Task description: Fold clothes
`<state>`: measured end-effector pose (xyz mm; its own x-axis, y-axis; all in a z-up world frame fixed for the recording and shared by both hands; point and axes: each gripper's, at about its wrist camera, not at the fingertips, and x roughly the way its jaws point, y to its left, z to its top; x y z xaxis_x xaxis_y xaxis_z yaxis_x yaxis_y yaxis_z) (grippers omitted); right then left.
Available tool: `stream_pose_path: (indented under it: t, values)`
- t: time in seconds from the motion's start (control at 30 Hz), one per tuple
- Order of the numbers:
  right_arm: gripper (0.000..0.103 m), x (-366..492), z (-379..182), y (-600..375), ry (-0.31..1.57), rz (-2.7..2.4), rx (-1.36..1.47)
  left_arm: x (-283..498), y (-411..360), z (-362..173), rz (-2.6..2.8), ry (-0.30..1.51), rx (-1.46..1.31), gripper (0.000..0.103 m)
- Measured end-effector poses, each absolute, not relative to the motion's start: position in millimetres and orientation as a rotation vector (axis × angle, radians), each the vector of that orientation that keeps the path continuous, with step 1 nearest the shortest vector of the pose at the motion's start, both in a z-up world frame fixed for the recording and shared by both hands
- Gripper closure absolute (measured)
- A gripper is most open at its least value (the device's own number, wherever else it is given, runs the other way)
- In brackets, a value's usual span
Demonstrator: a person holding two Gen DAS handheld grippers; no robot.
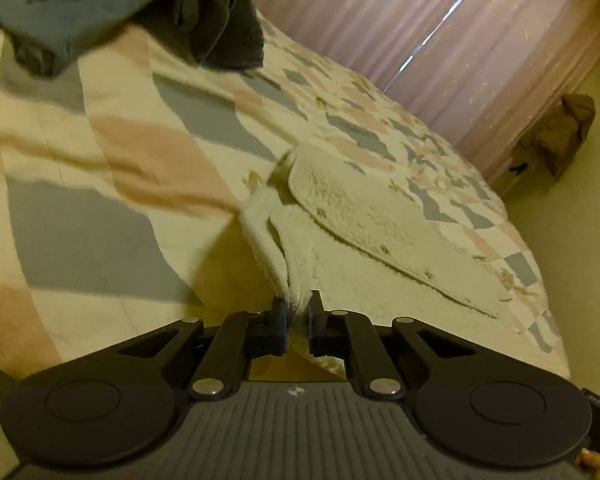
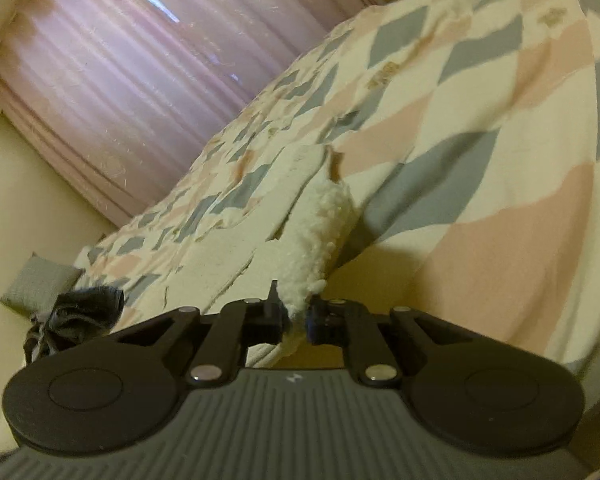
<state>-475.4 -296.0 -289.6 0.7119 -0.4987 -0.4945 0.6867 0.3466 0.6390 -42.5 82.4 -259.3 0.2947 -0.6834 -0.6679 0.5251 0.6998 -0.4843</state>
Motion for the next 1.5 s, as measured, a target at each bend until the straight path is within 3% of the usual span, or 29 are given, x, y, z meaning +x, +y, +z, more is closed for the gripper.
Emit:
stream_pose_path:
  t: [0.1, 0.17, 0.2, 0.27, 0.4, 0.43, 0.47, 0.63, 0.77, 1.03, 1.3, 1.43, 1.5]
  values:
    - [0.092, -471.1, -315.5, -300.6, 0.37, -0.834, 0.98, -47.8, 85.3, -284.5, -0.766, 1.104, -0.107, 0.093]
    - [0.082, -472.9, -331.7, -301.8, 0.44, -0.857, 1.016, -57.2, 88.5, -295.4, -0.728, 1.134, -0.008, 0.101]
    - [0.079, -478.2, -331.6, -299.4, 0.429, -0.864, 1.016, -59.4, 93.8, -291.9, -0.719, 1.127, 0.024, 0.101]
    - [0.063, -487.9, -321.3, -298.1, 0.43, -0.898, 0.973, -57.9, 106.8, -276.4, -0.712, 1.095, 0.061, 0.1]
    - [0.063, -496.4, -285.8, -315.4, 0.354, -0.87, 0.878, -25.8, 91.0, -230.0, -0.748, 0.94, 0.085, 0.089]
    - [0.063, -494.7, -277.8, -322.9, 0.324, -0.838, 0.867, -15.6, 76.2, -220.9, -0.777, 0.9, 0.094, 0.077]
    - [0.063, -490.0, -272.6, -332.0, 0.303, -0.8, 0.866, -5.3, 61.4, -211.9, -0.806, 0.86, 0.104, 0.071]
    - [0.063, -438.3, -267.6, -379.6, 0.291, -0.653, 0.923, 55.4, -36.3, -220.9, -0.93, 0.897, 0.073, 0.063]
    - [0.063, -408.1, -279.1, -401.3, 0.331, -0.592, 0.957, 96.4, -83.0, -250.9, -0.921, 0.942, 0.086, 0.064]
    - [0.063, -395.3, -294.8, -459.4, 0.344, -0.602, 0.948, 168.3, -111.5, -253.9, -0.909, 0.917, 0.084, 0.065]
    - [0.063, -337.2, -296.1, -511.5, 0.34, -0.528, 0.878, 203.6, -201.0, -293.8, -1.049, 1.055, 0.154, 0.065]
    - [0.063, -300.1, -299.6, -537.4, 0.378, -0.409, 0.864, 211.6, -222.1, -315.6, -1.056, 1.078, 0.175, 0.051]
    - [0.063, -273.4, -303.5, -546.5, 0.428, -0.344, 0.843, 213.8, -226.0, -326.8, -1.028, 1.065, 0.192, 0.049]
